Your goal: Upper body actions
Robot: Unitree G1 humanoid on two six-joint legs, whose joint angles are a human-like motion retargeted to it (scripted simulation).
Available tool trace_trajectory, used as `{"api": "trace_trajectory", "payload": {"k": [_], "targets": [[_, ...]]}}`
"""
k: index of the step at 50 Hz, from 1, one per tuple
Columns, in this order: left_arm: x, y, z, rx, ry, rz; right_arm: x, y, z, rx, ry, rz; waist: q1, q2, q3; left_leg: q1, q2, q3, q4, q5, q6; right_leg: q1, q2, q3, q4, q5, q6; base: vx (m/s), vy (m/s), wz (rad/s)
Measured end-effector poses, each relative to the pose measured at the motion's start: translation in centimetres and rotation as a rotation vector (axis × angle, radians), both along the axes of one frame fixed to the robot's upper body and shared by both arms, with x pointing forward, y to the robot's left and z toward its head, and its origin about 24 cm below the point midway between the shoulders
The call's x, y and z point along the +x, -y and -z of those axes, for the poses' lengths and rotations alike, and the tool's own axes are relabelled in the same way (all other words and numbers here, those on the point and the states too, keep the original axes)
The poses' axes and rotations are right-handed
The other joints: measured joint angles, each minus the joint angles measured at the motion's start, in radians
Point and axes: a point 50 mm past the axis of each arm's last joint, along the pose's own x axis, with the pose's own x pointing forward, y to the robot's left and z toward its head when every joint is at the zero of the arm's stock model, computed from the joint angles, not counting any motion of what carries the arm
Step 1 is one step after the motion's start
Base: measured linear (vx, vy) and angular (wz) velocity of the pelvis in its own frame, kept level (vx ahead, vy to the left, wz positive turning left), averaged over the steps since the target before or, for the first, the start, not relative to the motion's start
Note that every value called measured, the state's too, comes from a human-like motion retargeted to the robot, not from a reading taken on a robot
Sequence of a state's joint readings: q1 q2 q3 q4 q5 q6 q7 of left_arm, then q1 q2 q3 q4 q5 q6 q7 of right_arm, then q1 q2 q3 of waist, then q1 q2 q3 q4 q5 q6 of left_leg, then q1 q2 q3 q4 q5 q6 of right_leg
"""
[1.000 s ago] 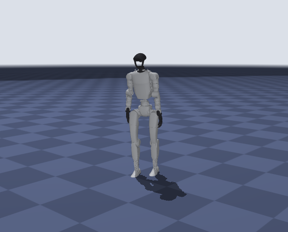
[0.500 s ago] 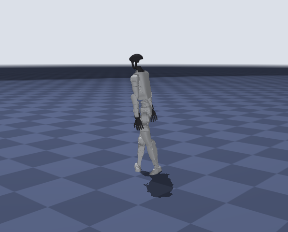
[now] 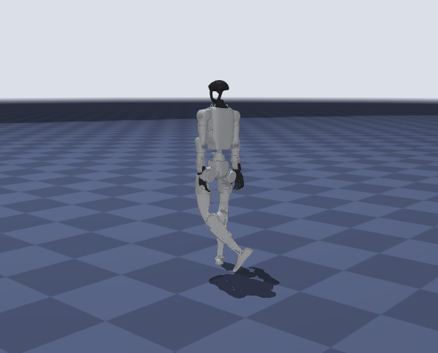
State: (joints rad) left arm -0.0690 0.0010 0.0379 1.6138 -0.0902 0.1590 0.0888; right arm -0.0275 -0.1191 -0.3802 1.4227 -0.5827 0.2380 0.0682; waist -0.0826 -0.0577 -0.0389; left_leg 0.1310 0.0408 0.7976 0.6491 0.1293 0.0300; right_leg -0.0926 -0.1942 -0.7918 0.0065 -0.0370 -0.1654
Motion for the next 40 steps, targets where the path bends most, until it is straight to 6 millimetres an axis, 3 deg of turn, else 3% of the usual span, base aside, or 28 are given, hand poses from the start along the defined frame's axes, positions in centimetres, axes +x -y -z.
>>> {"api": "trace_trajectory", "payload": {"k": [2,7,10,13,17,20,22,24,30,34,40], "targets": [[-0.7,-0.3,-0.1,0.004,-0.029,-0.009,3.1,-0.4,-0.2,0.021,0.084,-0.088,0.034,-0.002,0.028,-0.109,0.010,-0.108,0.117,-0.042,-0.054,-0.004,0.019,0.082,-0.001,0.004,-0.005,0.25,0.07,-2.45],[-1.4,-0.3,-0.1,0.013,-0.055,-0.044,9.4,-1.9,-1.3,0.042,0.254,-0.326,0.049,-0.010,0.090,-0.193,0.066,-0.132,0.083,-0.162,0.025,0.001,0.038,0.223,0.004,-0.001,0.002,0.18,0.11,-1.96],[-1.2,0.1,-0.1,0.005,-0.045,-0.065,11.0,-2.7,-1.7,0.049,0.301,-0.439,0.063,-0.003,0.113,-0.230,0.044,-0.175,-0.069,-0.211,0.039,-0.001,0.064,0.318,0.011,-0.004,0.004,0.20,0.21,-1.89],[-0.3,0.6,0.0,-0.003,-0.014,-0.076,11.0,-3.0,-1.7,0.052,0.301,-0.500,0.092,0.025,0.135,-0.278,-0.006,-0.329,-0.237,-0.223,-0.015,0.006,0.117,0.410,0.018,0.008,-0.001,0.18,0.22,-1.87],[1.0,1.1,0.1,-0.012,0.034,-0.061,8.6,-2.1,-1.1,0.042,0.219,-0.487,0.099,0.074,0.150,-0.285,-0.032,-0.483,-0.410,-0.208,-0.077,0.044,0.173,0.478,0.019,0.052,0.011,0.24,0.22,-1.19],[1.4,1.5,0.1,-0.023,0.060,-0.038,4.9,-0.7,-0.4,0.015,0.086,-0.431,0.036,0.098,0.133,-0.239,-0.061,-0.498,-0.476,-0.154,-0.032,0.093,0.178,0.473,0.013,0.044,0.037,0.33,0.24,-0.02],[1.7,1.9,0.1,-0.044,0.069,-0.039,2.1,0.5,-0.3,-0.024,-0.036,-0.395,-0.022,0.113,0.110,-0.228,-0.008,-0.421,-0.437,-0.175,-0.050,0.120,0.186,0.473,0.003,0.036,0.045,0.34,0.27,-0.11],[2.4,2.0,0.0,-0.044,0.086,-0.030,-0.6,1.1,-0.4,-0.062,-0.136,-0.310,-0.025,0.112,0.086,-0.228,-0.041,-0.471,-0.454,-0.177,-0.046,0.121,0.187,0.506,0.001,0.031,0.050,0.16,0.23,-0.69],[4.2,0.9,-0.1,-0.006,0.157,0.034,-7.2,1.7,-1.0,-0.074,-0.275,0.033,0.036,0.104,0.056,-0.108,-0.092,-0.368,-0.585,-0.184,-0.018,0.119,0.204,0.605,0.037,0.010,0.049,0.14,0.15,-0.88],[3.6,0.4,0.0,0.004,0.133,-0.003,-8.7,0.9,-0.8,-0.051,-0.253,0.104,0.010,0.110,0.016,-0.108,-0.107,-0.364,-0.608,-0.193,-0.003,0.104,0.205,0.610,0.038,0.002,0.062,0.10,0.06,-0.13],[2.5,0.3,0.0,-0.016,0.082,-0.104,-7.8,0.4,-0.4,-0.029,-0.198,0.078,-0.009,0.105,0.022,-0.103,-0.100,-0.331,-0.597,-0.215,-0.003,0.094,0.208,0.642,0.040,0.008,0.069,-0.01,0.04,-0.26]]}}
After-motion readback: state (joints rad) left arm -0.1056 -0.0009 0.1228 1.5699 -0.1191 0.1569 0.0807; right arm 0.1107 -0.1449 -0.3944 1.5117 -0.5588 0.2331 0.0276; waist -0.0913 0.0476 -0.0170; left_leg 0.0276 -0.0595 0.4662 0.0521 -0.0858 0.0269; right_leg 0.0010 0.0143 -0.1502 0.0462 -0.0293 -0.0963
